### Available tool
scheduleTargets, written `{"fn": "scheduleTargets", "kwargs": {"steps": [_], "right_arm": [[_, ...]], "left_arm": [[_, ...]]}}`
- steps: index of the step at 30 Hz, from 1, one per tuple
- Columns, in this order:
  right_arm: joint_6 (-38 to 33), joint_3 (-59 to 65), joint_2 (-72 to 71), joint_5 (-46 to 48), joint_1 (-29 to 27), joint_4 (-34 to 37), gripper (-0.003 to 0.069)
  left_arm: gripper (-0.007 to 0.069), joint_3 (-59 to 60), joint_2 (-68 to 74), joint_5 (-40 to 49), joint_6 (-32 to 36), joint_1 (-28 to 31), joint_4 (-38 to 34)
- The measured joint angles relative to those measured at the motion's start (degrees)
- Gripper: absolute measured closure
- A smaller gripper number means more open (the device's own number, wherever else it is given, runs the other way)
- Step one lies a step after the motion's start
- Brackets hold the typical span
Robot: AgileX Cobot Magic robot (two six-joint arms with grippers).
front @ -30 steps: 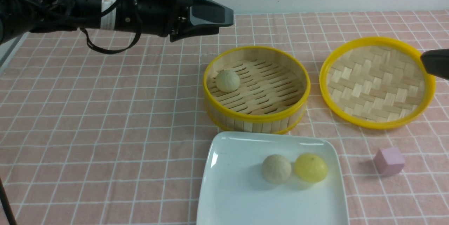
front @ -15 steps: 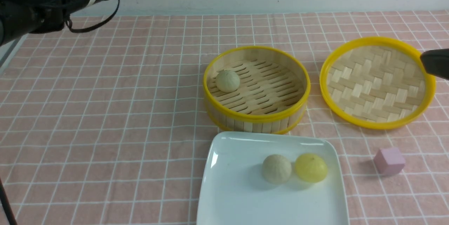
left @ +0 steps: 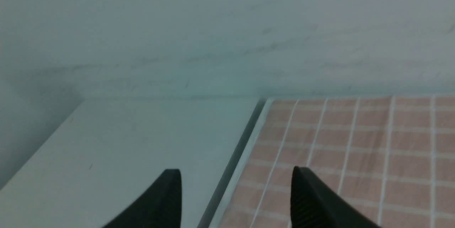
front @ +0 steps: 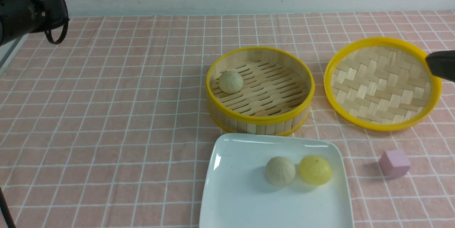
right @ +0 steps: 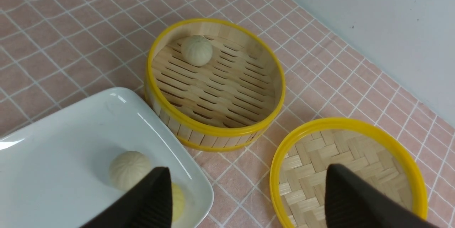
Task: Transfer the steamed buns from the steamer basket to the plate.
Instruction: Use the left arm to grab the steamed stuffed bun that is closest to it
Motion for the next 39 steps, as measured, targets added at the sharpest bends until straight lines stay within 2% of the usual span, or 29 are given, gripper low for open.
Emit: {"fn": "scheduleTargets", "kwargs": {"steps": [1,2,5,8,11,12,13,14,15,17,18,19,20,26,29,31,33,35,39], "right_arm": [[0.0,0.0,0.0,0.0,0.0,0.0,0.0101],[0.0,0.0,0.0,0.0,0.0,0.0,0.0101],[0.0,0.0,0.0,0.0,0.0,0.0,0.0101],[0.0,0.0,0.0,0.0,0.0,0.0,0.0101],[0.29,0.0,0.0,0.0,0.0,0.16,0.0101],[0.35,0.0,0.0,0.0,0.0,0.22,0.0101],[0.52,0.0,0.0,0.0,0.0,0.28,0.0101],[0.59,0.0,0.0,0.0,0.0,0.33,0.0101],[0.79,0.0,0.0,0.0,0.0,0.69,0.0101],[0.84,0.0,0.0,0.0,0.0,0.69,0.0101],[0.91,0.0,0.0,0.0,0.0,0.69,0.0101],[1.05,0.0,0.0,0.0,0.0,0.69,0.0101],[1.1,0.0,0.0,0.0,0.0,1.27,0.0101],[1.1,0.0,0.0,0.06,0.0,2.91,0.0101],[1.1,0.0,0.0,0.28,0.0,3.53,0.0101],[1.1,0.0,0.0,0.46,0.0,3.85,0.0101],[1.1,0.0,0.0,1.17,0.0,4.55,0.0101],[1.12,0.0,0.0,1.74,0.0,5.06,0.0101],[1.17,0.0,0.0,2.18,0.0,6.22,0.0101]], "left_arm": [[0.0204,0.0,0.0,0.49,1.51,0.08,-0.86],[0.0218,0.0,0.0,4.36,7.52,0.07,-9.06],[0.0251,0.0,0.0,9.71,17.44,0.07,-22.37],[0.0295,0.0,0.0,15.39,31.23,0.07,-39.19],[0.0325,0.0,0.0,20.08,48.07,0.07,-57.17],[0.0326,0.0,0.0,20.37,50.33,0.07,-58.39],[0.0332,0.0,0.0,22.39,59.12,0.07,-67.77],[0.0333,0.0,0.0,22.71,60.18,0.07,-70.1],[0.0335,0.0,0.0,23.73,69.58,0.07,-78.95],[0.0337,0.0,0.0,24.1,79.04,0.07,-89.2],[0.0338,0.0,0.0,24.09,79.92,0.07,-91.06],[0.0338,0.0,0.0,24.16,86.58,0.07,-97.06],[0.0338,0.0,0.0,24.1,89.61,0.07,-100.83],[0.0319,0.0,0.0,20.65,107.23,0.07,-114.71],[0.0275,0.0,0.0,16.33,119.63,0.07,-123.52],[0.0255,0.0,0.0,14.58,122.46,0.07,-126.31],[0.0194,0.0,0.0,9.7,124.72,0.07,-131.63],[0.0142,0.0,0.0,5.57,121.99,0.07,-133.0],[0.009,0.0,0.99,2.03,118.15,0.07,-133.07]]}}
